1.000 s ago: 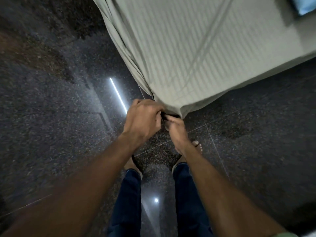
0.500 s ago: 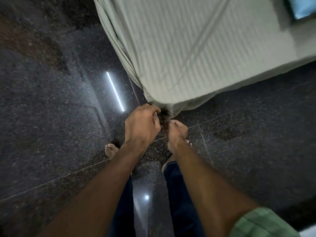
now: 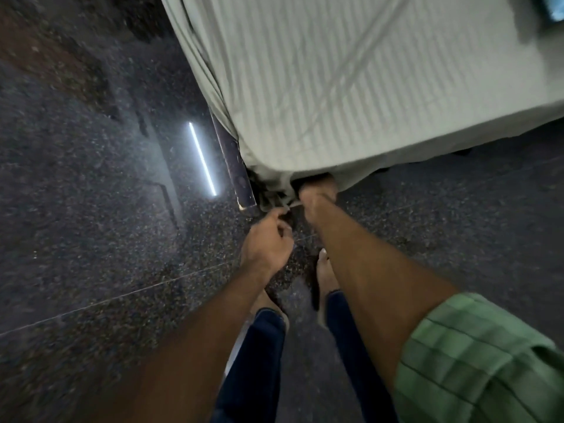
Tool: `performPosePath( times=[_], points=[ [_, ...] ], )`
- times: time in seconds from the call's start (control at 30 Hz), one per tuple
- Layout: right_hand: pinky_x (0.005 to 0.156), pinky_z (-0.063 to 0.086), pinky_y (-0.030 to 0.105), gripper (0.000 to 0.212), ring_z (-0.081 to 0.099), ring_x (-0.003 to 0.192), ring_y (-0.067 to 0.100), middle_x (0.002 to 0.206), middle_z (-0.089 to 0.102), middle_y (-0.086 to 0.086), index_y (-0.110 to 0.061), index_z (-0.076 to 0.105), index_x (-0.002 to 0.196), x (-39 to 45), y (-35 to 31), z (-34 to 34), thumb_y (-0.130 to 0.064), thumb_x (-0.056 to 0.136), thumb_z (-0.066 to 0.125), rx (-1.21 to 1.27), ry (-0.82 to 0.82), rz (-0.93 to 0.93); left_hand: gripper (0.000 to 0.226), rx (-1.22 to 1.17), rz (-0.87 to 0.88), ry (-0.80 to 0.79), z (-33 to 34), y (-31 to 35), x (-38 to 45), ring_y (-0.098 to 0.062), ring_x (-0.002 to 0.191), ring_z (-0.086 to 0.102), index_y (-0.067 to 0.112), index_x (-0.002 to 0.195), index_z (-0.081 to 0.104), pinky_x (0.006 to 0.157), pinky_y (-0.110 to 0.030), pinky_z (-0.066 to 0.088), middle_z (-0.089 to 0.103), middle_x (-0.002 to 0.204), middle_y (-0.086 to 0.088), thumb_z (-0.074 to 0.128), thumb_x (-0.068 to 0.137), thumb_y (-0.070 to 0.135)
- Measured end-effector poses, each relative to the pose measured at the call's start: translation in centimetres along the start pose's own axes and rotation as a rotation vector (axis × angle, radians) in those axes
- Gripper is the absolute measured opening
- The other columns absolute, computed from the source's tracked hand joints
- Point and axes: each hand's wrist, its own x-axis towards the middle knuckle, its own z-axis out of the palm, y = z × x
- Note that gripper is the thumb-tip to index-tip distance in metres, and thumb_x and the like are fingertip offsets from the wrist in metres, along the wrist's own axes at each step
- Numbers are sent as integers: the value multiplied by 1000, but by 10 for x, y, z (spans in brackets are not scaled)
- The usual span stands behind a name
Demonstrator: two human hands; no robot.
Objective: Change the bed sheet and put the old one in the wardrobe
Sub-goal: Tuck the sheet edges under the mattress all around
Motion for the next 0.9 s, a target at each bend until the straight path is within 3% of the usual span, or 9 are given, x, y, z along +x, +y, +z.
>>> performPosePath(
  times=[0.2,0.27,0.4,0.5,0.57,0.67,0.77,0.83,0.9],
  points=[
    [75,51,31,28,69,106,31,121,71,15,-6,71,116,36,48,-6,-24,100,57,-95,-98,70,58,-278,109,-136,39,-1,22,-19,128,57,24,147,51,113,-39,44,57,144,0,59,89,22],
    [74,56,38,14,70,88,30,110,74,20,-8,71,98,38,48,-4,-10,95,58,265,-22,190,30,-676,-78,-82,43,10,37,-16,110,63,20,127,63,105,-33,44,67,125,1,52,99,19],
    [92,60,45,26,65,96,31,109,68,20,-5,65,114,41,40,-20,-12,103,42,1001,-125,280,37,-1692,-472,171,38,33,81,-12,91,59,19,115,66,88,-27,43,67,99,0,30,106,16],
    [81,58,42,42,63,104,32,115,66,16,-15,60,131,34,30,-23,-35,107,33,1159,-328,377,35,-1899,-554,285,54,34,84,-12,59,46,20,84,55,56,-23,37,54,71,0,28,107,18],
    [100,50,51,52,59,118,38,126,65,18,-16,60,136,30,25,-21,-45,104,31,1250,-398,442,36,-1905,-560,304,59,36,83,-13,54,52,22,86,57,53,-22,42,59,64,1,28,107,20],
    [113,38,61,57,55,126,44,135,63,21,-22,63,136,41,14,-13,-52,99,32,1273,-459,484,43,-1895,-537,370,53,49,96,-16,99,72,25,131,62,86,-21,51,76,109,3,28,107,22],
    [115,33,63,58,53,128,47,135,64,21,-23,67,133,48,0,-14,-52,91,39,1315,-455,523,48,-1972,-553,376,54,58,104,-33,131,56,20,145,56,98,-32,49,56,148,-14,27,107,26],
    [118,33,49,55,52,131,45,139,61,21,-20,66,135,50,0,-12,-50,93,45,1227,-449,586,49,-1988,-587,378,60,49,105,-35,135,54,21,137,63,114,-40,40,55,149,-14,25,106,29],
    [94,41,4,48,58,128,23,151,49,19,-9,43,154,47,-8,-15,-20,107,48,1054,-418,537,44,-2043,-567,373,55,48,106,-32,117,61,15,119,68,115,-41,36,64,135,-17,28,103,26]
  ],
)
